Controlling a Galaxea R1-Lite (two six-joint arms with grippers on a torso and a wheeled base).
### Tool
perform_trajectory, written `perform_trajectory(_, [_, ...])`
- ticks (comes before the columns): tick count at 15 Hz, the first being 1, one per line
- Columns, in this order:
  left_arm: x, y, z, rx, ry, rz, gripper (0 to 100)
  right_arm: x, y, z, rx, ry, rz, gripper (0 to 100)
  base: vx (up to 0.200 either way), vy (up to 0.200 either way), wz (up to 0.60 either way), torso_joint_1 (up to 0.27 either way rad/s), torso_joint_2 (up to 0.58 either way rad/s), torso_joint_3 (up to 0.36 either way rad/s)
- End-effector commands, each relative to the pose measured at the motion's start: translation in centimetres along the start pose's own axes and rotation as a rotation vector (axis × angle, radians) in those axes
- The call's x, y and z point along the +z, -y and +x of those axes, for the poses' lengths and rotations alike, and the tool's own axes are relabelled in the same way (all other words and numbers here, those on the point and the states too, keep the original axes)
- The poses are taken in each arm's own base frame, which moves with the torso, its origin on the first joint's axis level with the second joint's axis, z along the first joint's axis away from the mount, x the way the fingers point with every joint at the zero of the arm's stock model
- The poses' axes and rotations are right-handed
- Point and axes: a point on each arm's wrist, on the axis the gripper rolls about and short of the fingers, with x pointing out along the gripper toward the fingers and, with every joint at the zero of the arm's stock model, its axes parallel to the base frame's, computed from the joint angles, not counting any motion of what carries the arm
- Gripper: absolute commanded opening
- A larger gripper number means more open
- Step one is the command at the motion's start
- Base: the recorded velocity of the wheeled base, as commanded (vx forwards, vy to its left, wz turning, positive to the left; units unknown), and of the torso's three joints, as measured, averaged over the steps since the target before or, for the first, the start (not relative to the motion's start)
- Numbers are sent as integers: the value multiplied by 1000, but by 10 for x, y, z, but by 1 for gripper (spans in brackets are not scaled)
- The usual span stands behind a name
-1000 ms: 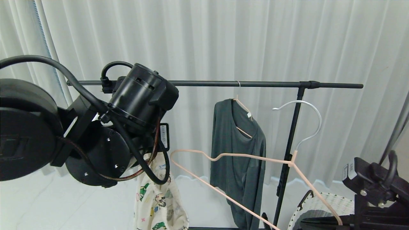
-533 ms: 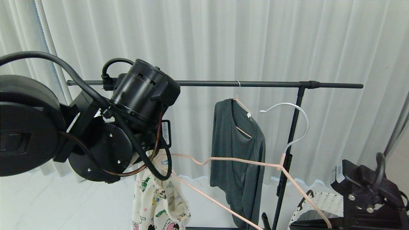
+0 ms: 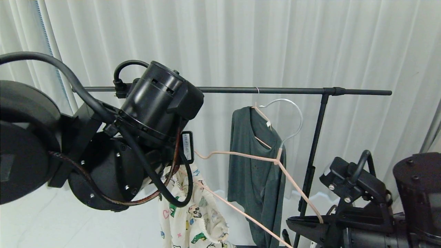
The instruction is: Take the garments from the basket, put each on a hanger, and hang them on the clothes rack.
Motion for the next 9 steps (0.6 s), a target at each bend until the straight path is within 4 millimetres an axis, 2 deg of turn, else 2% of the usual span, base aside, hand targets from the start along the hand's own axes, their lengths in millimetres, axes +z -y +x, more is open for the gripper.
perform_trajectory(1, [-1, 7, -11, -45, 12, -1, 0, 0, -6, 15, 12, -40, -11, 0, 0, 0, 0, 0, 0, 0])
perform_trajectory(4, [-2, 23, -35, -148, 33, 0, 0, 0, -19, 28, 49, -60, -22, 0, 0, 0, 0, 0, 0, 0])
perform_trajectory(9, [-6, 40, -68, -283, 55, 23, 0, 8, -31, 51, 58, -28, 10, 0, 0, 0, 0, 0, 0, 0])
